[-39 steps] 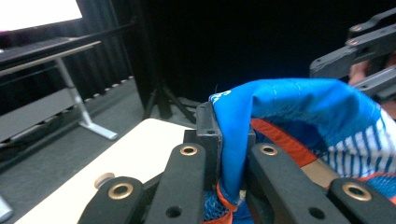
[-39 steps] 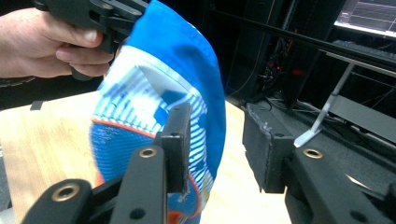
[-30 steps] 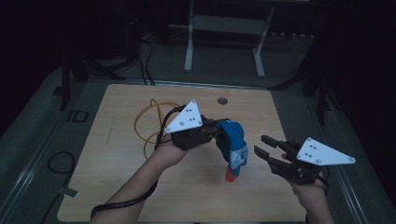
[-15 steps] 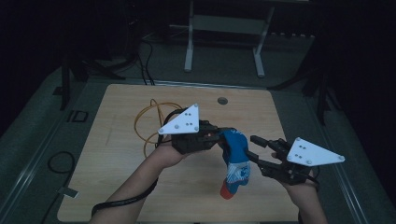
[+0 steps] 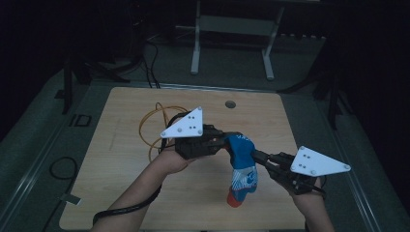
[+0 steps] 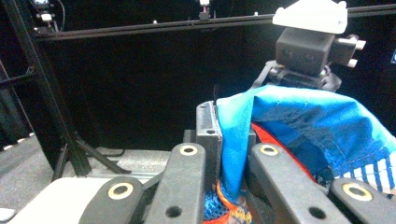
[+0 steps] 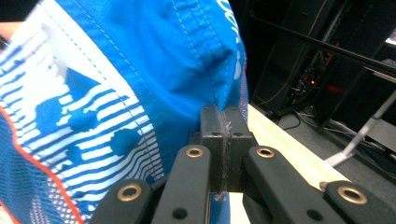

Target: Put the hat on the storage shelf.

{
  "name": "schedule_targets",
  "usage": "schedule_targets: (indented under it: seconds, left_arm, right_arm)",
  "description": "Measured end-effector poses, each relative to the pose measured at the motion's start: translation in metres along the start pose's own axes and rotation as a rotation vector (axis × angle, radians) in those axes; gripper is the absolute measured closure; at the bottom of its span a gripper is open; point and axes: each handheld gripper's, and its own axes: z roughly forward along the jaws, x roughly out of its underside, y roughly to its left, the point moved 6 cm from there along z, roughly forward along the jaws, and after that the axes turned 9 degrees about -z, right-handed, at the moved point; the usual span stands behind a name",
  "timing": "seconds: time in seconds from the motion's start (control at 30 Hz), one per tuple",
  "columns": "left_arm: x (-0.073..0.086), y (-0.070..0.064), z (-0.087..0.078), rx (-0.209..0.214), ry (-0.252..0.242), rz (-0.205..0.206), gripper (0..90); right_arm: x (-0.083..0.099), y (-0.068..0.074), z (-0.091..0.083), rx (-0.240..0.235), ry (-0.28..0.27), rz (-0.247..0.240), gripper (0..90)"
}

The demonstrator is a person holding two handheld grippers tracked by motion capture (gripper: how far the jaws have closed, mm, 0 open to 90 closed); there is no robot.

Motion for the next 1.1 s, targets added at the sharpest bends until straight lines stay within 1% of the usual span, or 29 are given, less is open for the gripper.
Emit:
schedule_targets:
  seconds: [0.03, 0.1, 0.13, 0.17, 0.2, 0.23, 0.33, 0.4, 0.43, 0.5, 0.53, 0.57, 0.67, 0.7, 0.8, 0.87, 0.93, 0.97, 1.0, 1.03, 1.1]
  left_arm:
    - [0.001, 0.000, -0.001, -0.001, 0.003, -0.002, 87.3]
    - [0.002, 0.001, -0.003, -0.009, 0.002, -0.003, 87.2]
    - [0.002, 0.000, -0.004, -0.012, 0.005, 0.000, 87.2]
    - [0.003, 0.000, -0.005, -0.020, 0.012, 0.014, 87.2]
    - [0.003, 0.000, -0.006, -0.025, 0.015, 0.015, 87.1]
    - [0.003, -0.001, -0.007, -0.021, 0.018, 0.017, 87.1]
    - [0.002, -0.003, -0.010, -0.028, 0.023, 0.031, 86.9]
    - [0.000, -0.003, -0.012, -0.042, 0.020, 0.032, 86.4]
    - [0.000, -0.003, -0.014, -0.049, 0.026, 0.035, 84.9]
    - [-0.001, -0.004, -0.018, -0.065, 0.036, 0.043, 73.0]
    - [-0.001, -0.004, -0.021, -0.074, 0.043, 0.046, 65.0]
    - [-0.001, -0.003, -0.023, -0.093, 0.051, 0.051, 58.3]
    - [-0.001, -0.002, -0.032, -0.151, 0.067, 0.059, 47.4]
    - [-0.001, -0.001, -0.037, -0.166, 0.070, 0.060, 45.6]
    - [-0.001, 0.001, -0.051, -0.221, 0.052, 0.051, 43.1]
    - [0.000, 0.004, -0.062, -0.275, 0.043, 0.050, 42.1]
    - [0.001, 0.006, -0.072, -0.307, 0.028, 0.035, 40.8]
    - [0.002, 0.006, -0.077, -0.313, 0.024, 0.027, 39.9]
    - [0.004, 0.005, -0.081, -0.312, 0.030, 0.021, 38.6]
    - [0.006, 0.004, -0.083, -0.319, 0.036, 0.023, 36.9]
    - [0.013, 0.002, -0.091, -0.326, 0.049, 0.009, 32.8]
  right_arm:
    - [-0.001, -0.001, -0.001, 0.012, -0.003, 0.007, 89.9]
    - [-0.002, -0.003, -0.003, 0.018, -0.012, 0.011, 90.0]
    - [-0.003, -0.004, -0.004, 0.027, -0.012, 0.012, 90.0]
    - [-0.004, -0.005, -0.005, 0.029, -0.014, 0.011, 90.0]
    - [-0.006, -0.006, -0.006, 0.035, -0.017, 0.009, 90.0]
    - [-0.008, -0.007, -0.007, 0.038, -0.019, 0.011, 90.0]
    - [-0.014, -0.011, -0.008, 0.035, -0.033, 0.013, 90.0]
    - [-0.017, -0.012, -0.009, 0.032, -0.042, 0.018, 90.0]
    - [-0.019, -0.013, -0.009, 0.029, -0.046, 0.019, 90.0]
    - [-0.021, -0.013, -0.009, 0.026, -0.050, 0.017, 90.0]
    - [-0.022, -0.013, -0.009, 0.021, -0.053, 0.015, 90.0]
    - [-0.023, -0.014, -0.009, 0.026, -0.051, 0.014, 90.0]
    - [-0.025, -0.017, -0.008, 0.027, -0.052, 0.017, 90.0]
    - [-0.026, -0.018, -0.008, 0.027, -0.050, 0.016, 90.0]
    - [-0.030, -0.021, -0.009, 0.026, -0.063, 0.021, 90.0]
    - [-0.033, -0.022, -0.009, 0.019, -0.075, 0.023, 90.0]
    - [-0.036, -0.023, -0.009, 0.018, -0.078, 0.024, 90.0]
    - [-0.037, -0.024, -0.009, 0.018, -0.079, 0.020, 90.0]
    - [-0.038, -0.024, -0.008, 0.020, -0.079, 0.023, 90.0]
    - [-0.039, -0.024, -0.007, 0.018, -0.076, 0.024, 90.0]
    - [-0.041, -0.026, -0.005, 0.014, -0.078, 0.025, 90.0]
